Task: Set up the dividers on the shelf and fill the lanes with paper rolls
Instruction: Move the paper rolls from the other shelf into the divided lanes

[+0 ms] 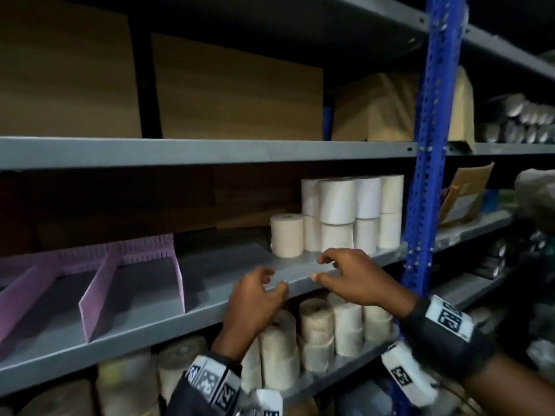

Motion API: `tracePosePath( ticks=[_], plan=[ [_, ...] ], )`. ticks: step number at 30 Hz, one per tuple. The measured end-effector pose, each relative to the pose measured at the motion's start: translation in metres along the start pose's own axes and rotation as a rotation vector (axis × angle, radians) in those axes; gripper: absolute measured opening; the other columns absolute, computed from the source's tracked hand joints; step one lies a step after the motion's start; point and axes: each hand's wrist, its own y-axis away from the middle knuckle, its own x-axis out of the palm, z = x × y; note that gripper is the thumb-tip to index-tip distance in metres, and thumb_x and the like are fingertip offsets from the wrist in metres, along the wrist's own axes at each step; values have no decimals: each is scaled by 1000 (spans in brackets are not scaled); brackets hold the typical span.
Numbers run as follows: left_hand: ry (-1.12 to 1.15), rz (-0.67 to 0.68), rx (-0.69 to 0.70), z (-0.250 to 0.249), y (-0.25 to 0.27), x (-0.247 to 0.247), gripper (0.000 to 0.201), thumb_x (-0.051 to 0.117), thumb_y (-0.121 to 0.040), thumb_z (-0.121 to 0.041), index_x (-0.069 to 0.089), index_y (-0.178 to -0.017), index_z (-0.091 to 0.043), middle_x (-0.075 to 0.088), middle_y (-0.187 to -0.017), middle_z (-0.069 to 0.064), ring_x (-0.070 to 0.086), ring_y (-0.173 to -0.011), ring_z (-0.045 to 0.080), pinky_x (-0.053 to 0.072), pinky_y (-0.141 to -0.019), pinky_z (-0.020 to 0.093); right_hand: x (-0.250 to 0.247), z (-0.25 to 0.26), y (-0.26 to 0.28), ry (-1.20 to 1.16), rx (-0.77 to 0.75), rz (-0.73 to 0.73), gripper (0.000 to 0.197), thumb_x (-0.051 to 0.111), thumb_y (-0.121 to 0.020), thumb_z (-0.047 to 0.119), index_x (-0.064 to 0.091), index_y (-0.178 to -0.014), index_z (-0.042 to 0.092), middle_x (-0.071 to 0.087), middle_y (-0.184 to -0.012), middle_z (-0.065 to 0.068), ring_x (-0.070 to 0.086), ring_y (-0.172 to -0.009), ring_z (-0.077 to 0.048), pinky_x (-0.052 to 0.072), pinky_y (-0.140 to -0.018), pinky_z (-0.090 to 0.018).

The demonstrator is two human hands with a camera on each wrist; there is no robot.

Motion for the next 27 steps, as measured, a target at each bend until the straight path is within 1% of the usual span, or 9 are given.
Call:
tracePosePath(
  ticks=[5, 8, 11, 14, 16, 18, 19, 23, 27],
  plan=[
    [-139, 74, -62, 11, -75, 16, 52, 68, -86, -47, 62, -129, -18, 67, -128, 8, 63, -117, 26, 52, -97, 36, 2, 0, -74, 73, -92, -11, 50, 61, -84, 56, 63, -121, 23, 65, -123, 3, 60, -103, -12, 45, -81, -24],
    [-173, 166, -124, 21, -116, 27, 42, 71, -83, -50, 65, -111, -19, 71, -119, 9, 67, -106, 26, 54, -89, 34, 9, -5, -113, 116, -144, -17, 49, 61, -86, 52, 63, -123, 20, 64, -125, 1, 60, -106, -15, 43, -83, -24],
    [-145, 263, -154, 27, -158, 35, 28, 74, -82, -44, 64, -93, -19, 73, -113, 8, 68, -88, 16, 51, -76, 27, 15, -11, -151, 166, -172, 9, 49, 60, -88, 50, 63, -123, 17, 61, -127, -4, 57, -117, -20, 47, -96, -32],
    [-155, 348, -146, 31, -196, 46, 44, 79, -82, -35, 65, -120, -17, 68, -123, 10, 65, -109, 26, 56, -91, 37, 23, -17, -186, 185, -203, 16, 43, 60, -89, 46, 62, -117, 14, 62, -122, -8, 58, -111, -24, 50, -92, -36],
    [-116, 386, -174, 32, -210, 51, 49, 82, -81, -33, 62, -123, -18, 70, -116, 7, 67, -98, 23, 60, -78, 37, 30, -20, -200, 210, -203, 55, 44, 58, -92, 44, 59, -122, 13, 58, -127, -10, 56, -114, -27, 48, -95, -38],
    [-59, 419, -211, 34, -217, 57, 45, 84, -81, -33, 60, -118, -23, 68, -96, -4, 62, -77, 11, 53, -56, 28, 35, -22, -212, 241, -211, 86, 43, 55, -94, 42, 59, -124, 10, 55, -131, -12, 55, -117, -29, 46, -98, -38],
    [-33, 437, -224, 36, -219, 60, 45, 84, -81, -31, 60, -118, -25, 66, -88, -8, 59, -73, 7, 49, -52, 25, 38, -24, -217, 246, -215, 98, 43, 54, -95, 41, 60, -123, 9, 55, -131, -13, 55, -118, -29, 46, -98, -38],
    [21, 465, -280, 32, -224, 62, 38, 83, -83, -30, 61, -114, -26, 64, -81, -11, 57, -70, 4, 47, -54, 21, 41, -29, -226, 273, -212, 166, 47, 52, -97, 42, 56, -130, 8, 51, -135, -13, 51, -123, -29, 43, -102, -37],
    [7, 464, -257, 27, -222, 59, 40, 79, -88, -24, 61, -124, -20, 59, -78, -11, 52, -63, 1, 41, -38, 11, 42, -25, -231, 268, -169, 203, 53, 56, -94, 44, 50, -133, 9, 49, -137, -12, 50, -124, -28, 43, -102, -35]
  ],
)
